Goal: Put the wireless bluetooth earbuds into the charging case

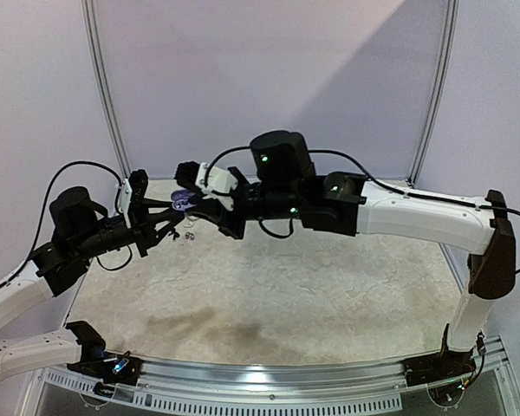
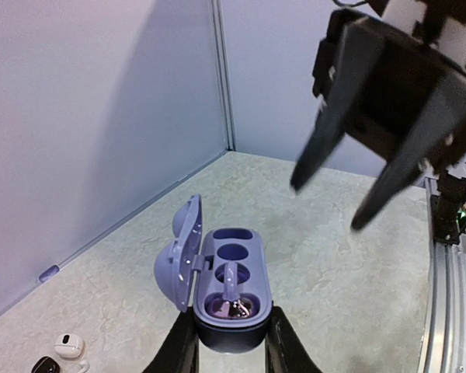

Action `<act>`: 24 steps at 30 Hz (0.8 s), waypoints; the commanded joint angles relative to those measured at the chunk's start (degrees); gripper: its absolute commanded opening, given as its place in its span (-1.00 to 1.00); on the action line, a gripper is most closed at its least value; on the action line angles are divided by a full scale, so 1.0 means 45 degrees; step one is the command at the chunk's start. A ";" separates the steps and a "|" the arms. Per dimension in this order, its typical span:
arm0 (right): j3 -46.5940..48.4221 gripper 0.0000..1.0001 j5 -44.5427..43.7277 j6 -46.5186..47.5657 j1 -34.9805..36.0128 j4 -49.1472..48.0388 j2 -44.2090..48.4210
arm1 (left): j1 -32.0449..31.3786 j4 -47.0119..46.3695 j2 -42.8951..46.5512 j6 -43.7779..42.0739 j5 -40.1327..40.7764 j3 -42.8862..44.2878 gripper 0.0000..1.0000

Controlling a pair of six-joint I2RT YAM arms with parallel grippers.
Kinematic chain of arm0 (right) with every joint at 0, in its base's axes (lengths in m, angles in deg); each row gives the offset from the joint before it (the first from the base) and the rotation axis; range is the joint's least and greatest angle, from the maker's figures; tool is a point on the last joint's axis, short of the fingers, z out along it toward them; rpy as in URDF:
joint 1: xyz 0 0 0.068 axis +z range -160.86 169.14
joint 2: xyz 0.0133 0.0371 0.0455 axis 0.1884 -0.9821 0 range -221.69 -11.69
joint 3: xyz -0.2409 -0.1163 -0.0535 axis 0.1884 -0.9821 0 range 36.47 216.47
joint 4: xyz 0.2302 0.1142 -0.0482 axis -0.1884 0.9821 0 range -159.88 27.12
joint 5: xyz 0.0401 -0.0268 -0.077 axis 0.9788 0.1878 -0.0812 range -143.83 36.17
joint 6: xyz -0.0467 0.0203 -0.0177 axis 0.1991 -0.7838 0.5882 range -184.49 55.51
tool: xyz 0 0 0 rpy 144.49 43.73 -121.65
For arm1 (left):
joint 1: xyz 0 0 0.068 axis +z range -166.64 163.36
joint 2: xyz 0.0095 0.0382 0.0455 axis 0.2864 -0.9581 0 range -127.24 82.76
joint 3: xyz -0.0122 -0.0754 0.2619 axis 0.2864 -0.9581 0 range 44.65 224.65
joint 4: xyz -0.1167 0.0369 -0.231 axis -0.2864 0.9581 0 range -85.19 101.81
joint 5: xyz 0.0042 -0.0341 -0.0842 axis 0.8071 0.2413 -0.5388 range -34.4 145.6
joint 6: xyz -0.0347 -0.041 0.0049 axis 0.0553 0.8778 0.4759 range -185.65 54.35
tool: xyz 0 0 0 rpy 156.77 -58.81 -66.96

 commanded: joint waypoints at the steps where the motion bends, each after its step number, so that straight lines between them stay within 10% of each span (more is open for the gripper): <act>1: -0.0787 -0.30 0.3485 -0.2080 -0.1517 0.0102 0.2042 | 0.0068 -0.0836 -0.0160 0.0971 -0.1003 0.0355 -1.00; 9: -0.2406 0.55 0.5414 -0.5456 -0.2470 -0.2309 0.2218 | 0.0088 -0.3165 -0.0552 0.3748 -0.3001 0.1017 -1.00; 24: -0.1757 0.21 0.7434 -0.7964 -0.2225 -0.4267 0.0645 | -0.0066 -0.3969 -0.1333 0.4461 -0.4055 0.1780 -1.00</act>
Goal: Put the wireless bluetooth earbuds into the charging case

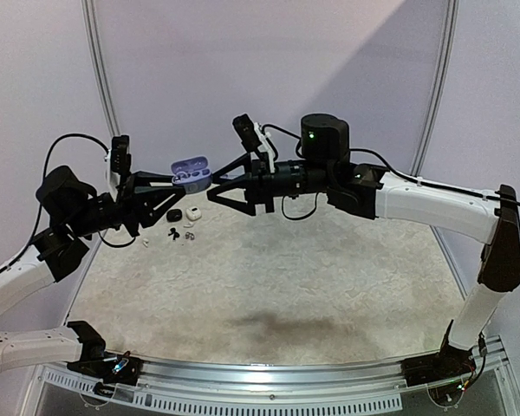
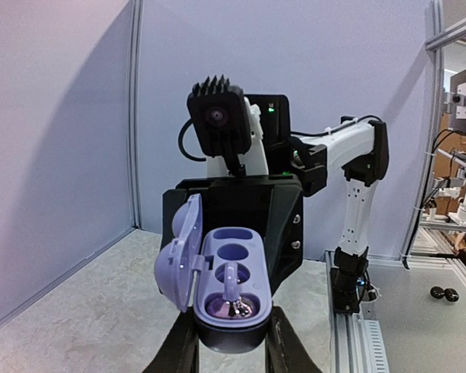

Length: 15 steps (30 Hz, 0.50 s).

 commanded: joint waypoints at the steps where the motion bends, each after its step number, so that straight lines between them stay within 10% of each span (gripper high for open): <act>1: 0.0416 0.21 0.0616 -0.0524 0.0234 -0.0646 -0.0432 | -0.0090 -0.0246 -0.0152 0.0135 -0.0241 0.0343 -1.00; 15: 0.0820 -0.07 0.0821 -0.0233 0.0362 -0.0592 -0.0651 | -0.0132 0.0123 -0.0077 -0.0111 -0.0144 0.0137 -1.00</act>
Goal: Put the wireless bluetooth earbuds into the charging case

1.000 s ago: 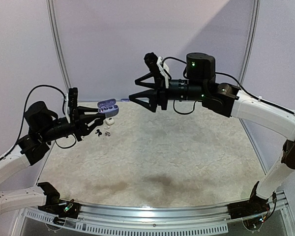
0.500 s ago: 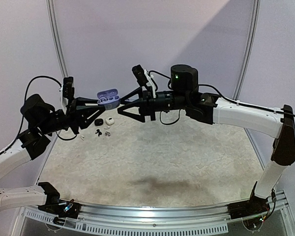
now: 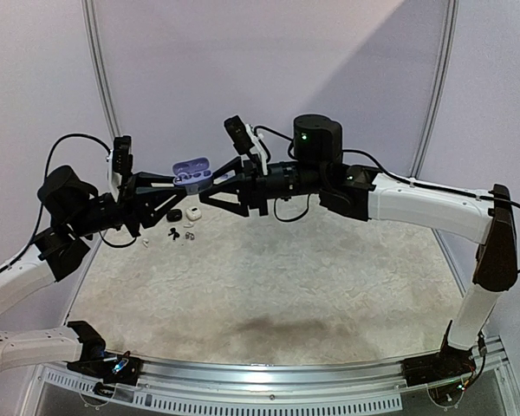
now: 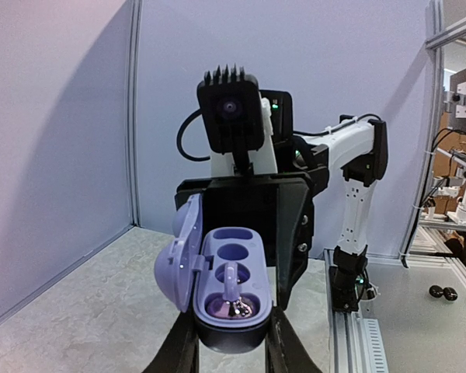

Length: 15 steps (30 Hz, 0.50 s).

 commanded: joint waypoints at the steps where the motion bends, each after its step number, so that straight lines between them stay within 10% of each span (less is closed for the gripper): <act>1: 0.0387 -0.07 0.0155 0.0038 0.0057 -0.0192 -0.0177 | -0.0079 0.0104 0.0060 -0.0117 -0.0037 0.0102 -1.00; 15: 0.0552 -0.16 0.0180 0.0057 0.0090 -0.0131 -0.0236 | -0.0079 0.0264 0.0042 -0.0474 -0.0127 -0.0018 -1.00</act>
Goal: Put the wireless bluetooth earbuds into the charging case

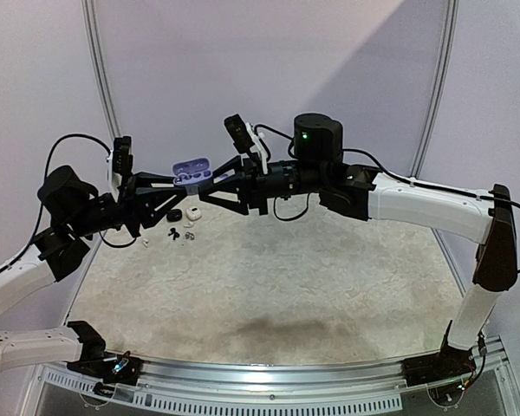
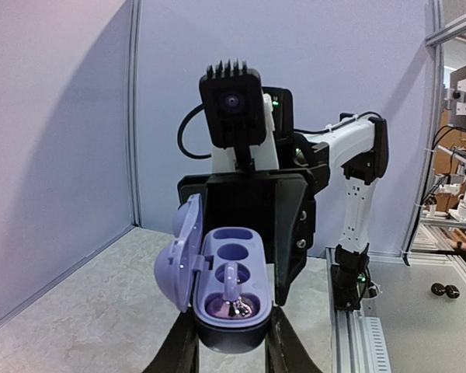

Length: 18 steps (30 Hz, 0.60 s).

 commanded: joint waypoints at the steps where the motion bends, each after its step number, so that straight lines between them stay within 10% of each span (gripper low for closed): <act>1: 0.0494 -0.16 0.0141 -0.0047 0.0051 -0.0010 -0.0231 | -0.0079 0.0260 0.0022 -0.0367 -0.0129 -0.0022 -1.00; 18: 0.0584 -0.86 0.0277 0.0090 0.0055 0.0368 -0.0309 | -0.0079 0.0399 0.0078 -0.0544 0.0164 -0.0134 -1.00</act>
